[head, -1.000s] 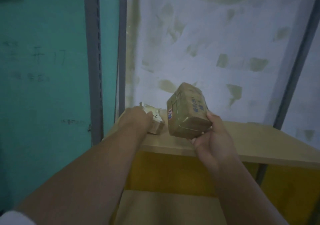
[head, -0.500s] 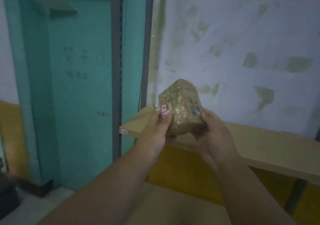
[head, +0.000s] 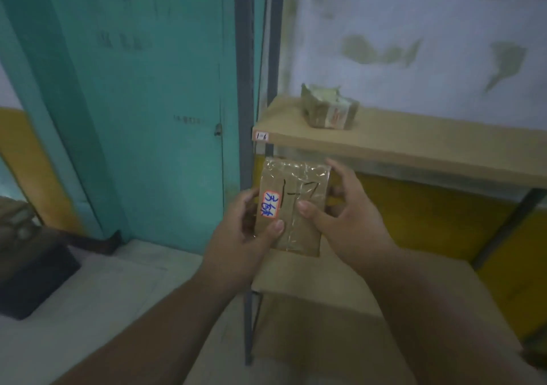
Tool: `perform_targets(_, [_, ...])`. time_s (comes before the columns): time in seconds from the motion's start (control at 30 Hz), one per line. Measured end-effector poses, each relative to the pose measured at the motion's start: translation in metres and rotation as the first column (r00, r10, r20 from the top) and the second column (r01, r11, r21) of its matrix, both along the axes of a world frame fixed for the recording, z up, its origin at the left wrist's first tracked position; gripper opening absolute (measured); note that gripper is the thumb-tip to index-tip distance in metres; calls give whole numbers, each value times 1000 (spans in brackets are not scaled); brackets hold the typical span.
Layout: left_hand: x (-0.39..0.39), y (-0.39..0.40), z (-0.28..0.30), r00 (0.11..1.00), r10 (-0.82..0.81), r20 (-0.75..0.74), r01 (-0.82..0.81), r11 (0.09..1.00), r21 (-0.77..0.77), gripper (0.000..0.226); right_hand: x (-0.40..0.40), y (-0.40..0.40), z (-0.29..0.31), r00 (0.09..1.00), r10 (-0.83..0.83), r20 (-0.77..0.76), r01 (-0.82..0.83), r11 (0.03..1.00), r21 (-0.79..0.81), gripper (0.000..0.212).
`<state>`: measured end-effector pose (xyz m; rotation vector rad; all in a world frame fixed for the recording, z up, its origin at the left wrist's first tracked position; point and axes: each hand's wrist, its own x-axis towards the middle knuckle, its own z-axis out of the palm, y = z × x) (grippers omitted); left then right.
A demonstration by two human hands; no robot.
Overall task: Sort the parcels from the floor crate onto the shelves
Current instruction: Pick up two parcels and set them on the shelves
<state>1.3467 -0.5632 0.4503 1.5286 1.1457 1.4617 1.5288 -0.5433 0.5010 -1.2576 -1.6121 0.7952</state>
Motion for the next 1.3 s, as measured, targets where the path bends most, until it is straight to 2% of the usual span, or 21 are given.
perform_targets(0.1, [-12,-7,-43,998,-51,-25,48,992,-114,50,-6,-1,-50,999,-4,-35,0,993,-115,77])
perform_targets(0.23, [-10,-6,-87,992,-76,-101,48,967,-251,53,5,15,-99,999,-54,10,55,970,-238,68])
perform_targets(0.37, [-5,23,-130,954,-4,-301,-97,943,-317,52,24,55,-149,991,-112,75,131,933,-335,68])
perform_targets(0.47, [4,48,-161,863,5,-506,-186,933,-308,56,34,91,-181,992,-103,78,126,906,-405,68])
perform_targets(0.53, [12,63,-178,807,23,-590,-238,927,-289,57,37,118,-199,993,-90,71,113,876,-468,69])
perform_targets(0.83, [36,105,-231,748,32,-663,-430,783,-448,55,39,221,-307,995,8,96,52,796,-603,80])
perform_targets(1.0, [44,109,-244,730,31,-683,-469,749,-467,55,17,235,-318,994,8,110,66,754,-654,70])
perform_targets(1.17, [41,110,-261,726,26,-687,-480,734,-479,57,9,247,-343,941,109,319,126,766,-630,64])
perform_targets(1.3, [40,109,-264,730,7,-683,-463,741,-487,52,16,241,-329,793,161,588,215,829,-517,53])
